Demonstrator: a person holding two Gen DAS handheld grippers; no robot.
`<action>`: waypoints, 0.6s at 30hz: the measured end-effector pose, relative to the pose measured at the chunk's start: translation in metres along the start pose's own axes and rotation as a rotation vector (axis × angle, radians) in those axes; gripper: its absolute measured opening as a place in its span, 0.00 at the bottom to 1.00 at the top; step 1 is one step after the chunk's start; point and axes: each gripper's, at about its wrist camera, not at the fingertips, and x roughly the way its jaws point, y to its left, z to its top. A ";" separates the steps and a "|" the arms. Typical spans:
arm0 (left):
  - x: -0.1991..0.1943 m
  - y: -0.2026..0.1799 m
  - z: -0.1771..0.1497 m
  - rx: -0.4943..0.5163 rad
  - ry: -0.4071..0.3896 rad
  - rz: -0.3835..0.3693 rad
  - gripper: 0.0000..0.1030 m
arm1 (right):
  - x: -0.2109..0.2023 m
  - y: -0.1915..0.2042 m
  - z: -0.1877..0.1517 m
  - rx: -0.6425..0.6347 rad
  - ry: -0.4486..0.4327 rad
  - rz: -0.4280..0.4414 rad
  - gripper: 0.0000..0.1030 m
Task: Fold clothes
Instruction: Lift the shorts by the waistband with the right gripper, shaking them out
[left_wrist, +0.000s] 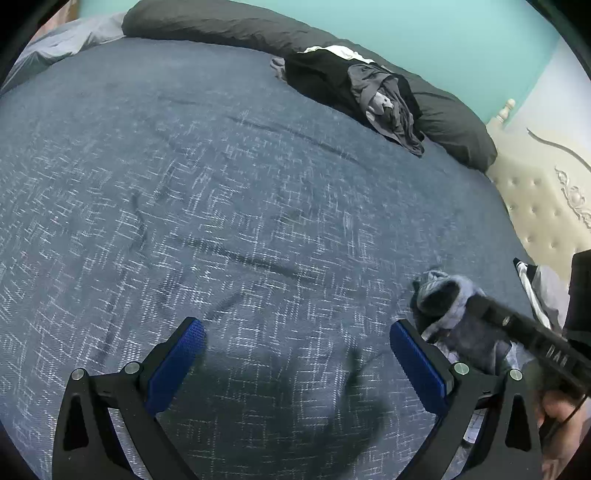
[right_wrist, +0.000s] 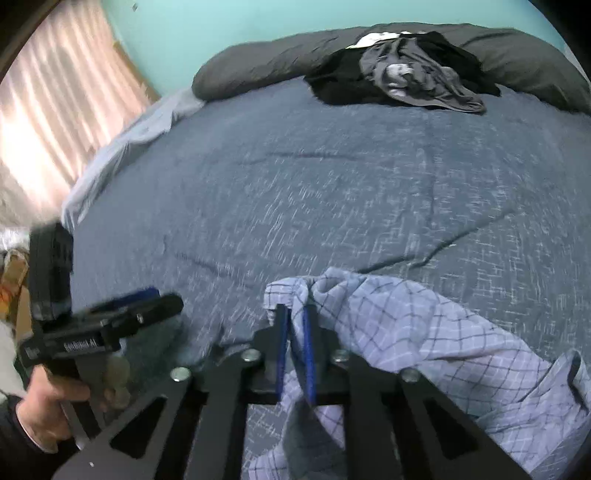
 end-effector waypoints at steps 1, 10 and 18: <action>0.001 -0.002 0.000 0.002 0.004 -0.007 1.00 | -0.006 -0.005 0.001 0.025 -0.026 0.010 0.03; 0.017 -0.053 -0.001 0.090 0.029 -0.111 1.00 | -0.069 -0.059 0.012 0.242 -0.276 0.060 0.02; 0.036 -0.101 -0.001 0.142 0.040 -0.186 1.00 | -0.101 -0.106 0.000 0.328 -0.342 0.014 0.02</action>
